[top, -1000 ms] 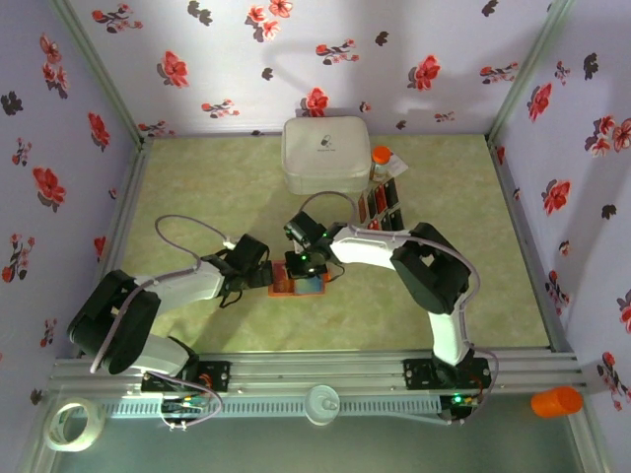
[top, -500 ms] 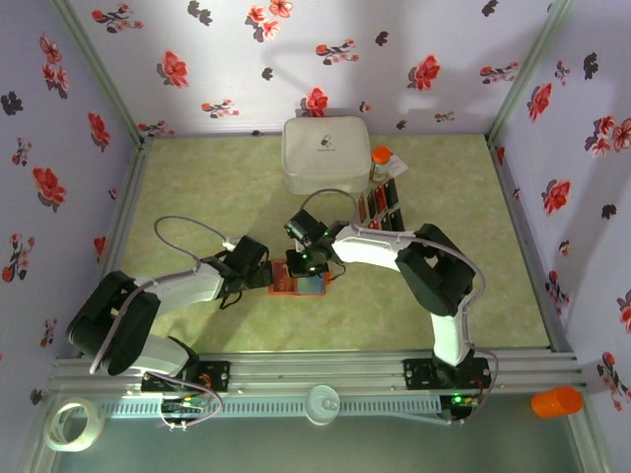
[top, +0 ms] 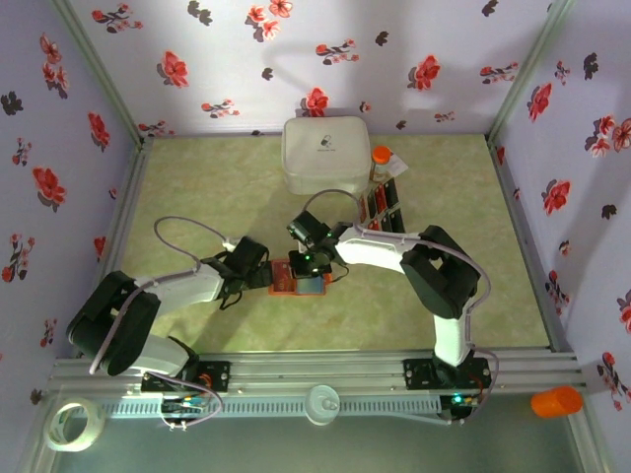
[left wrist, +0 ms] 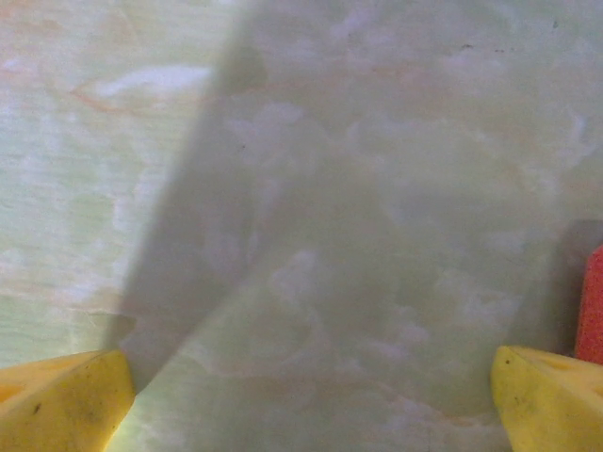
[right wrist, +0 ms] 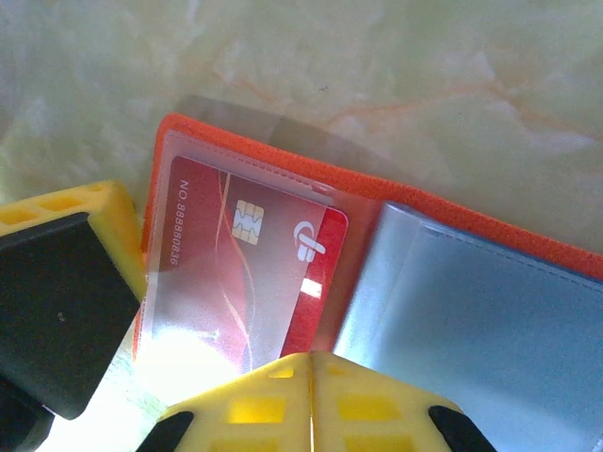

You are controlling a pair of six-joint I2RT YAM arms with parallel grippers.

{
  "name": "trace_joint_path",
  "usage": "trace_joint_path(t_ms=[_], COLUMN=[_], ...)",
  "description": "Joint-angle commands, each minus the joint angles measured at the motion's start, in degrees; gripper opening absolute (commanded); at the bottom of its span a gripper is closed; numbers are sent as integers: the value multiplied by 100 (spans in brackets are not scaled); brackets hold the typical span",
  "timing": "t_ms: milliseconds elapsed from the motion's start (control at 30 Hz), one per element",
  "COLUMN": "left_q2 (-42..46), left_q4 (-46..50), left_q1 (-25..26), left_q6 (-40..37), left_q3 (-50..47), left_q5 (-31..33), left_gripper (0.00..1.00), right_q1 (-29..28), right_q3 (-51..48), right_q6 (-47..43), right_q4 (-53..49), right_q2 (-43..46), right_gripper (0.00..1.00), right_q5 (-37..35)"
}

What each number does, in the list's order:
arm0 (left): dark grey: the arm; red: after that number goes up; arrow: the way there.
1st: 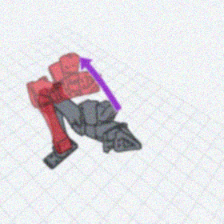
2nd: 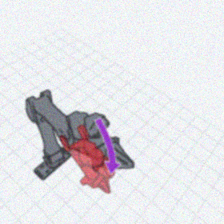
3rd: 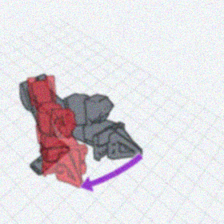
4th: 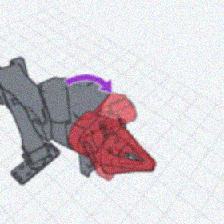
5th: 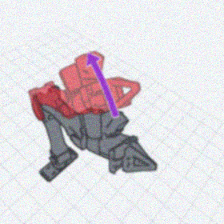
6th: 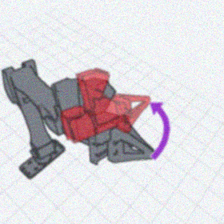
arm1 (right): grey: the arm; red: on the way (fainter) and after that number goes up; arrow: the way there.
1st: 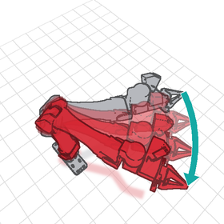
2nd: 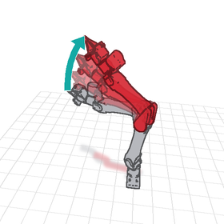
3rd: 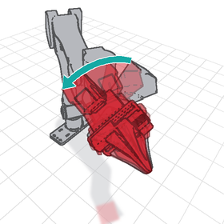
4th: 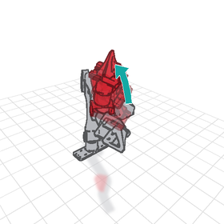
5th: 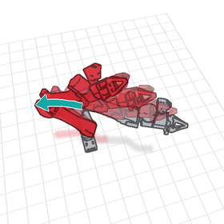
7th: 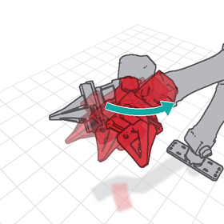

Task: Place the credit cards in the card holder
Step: Insert the credit card into the card slot.

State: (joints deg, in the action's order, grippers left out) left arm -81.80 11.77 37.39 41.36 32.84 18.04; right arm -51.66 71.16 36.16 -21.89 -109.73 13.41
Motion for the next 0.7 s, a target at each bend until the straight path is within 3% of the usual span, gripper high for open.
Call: trace_joint_path(t_ms=[0,667], left_q2=[-476,-301], left_q4=[-379,-272], left_q1=[-56,-64], left_q6=[21,-33], left_q3=[-305,-227], left_q5=[-432,-486], left_gripper=[100,100], right_q1=[-58,-200], right_q3=[-6,285], right_q6=[56,45], right_q4=[34,-42], right_q2=[-188,-548], right_gripper=[8,8], right_q5=[47,144])
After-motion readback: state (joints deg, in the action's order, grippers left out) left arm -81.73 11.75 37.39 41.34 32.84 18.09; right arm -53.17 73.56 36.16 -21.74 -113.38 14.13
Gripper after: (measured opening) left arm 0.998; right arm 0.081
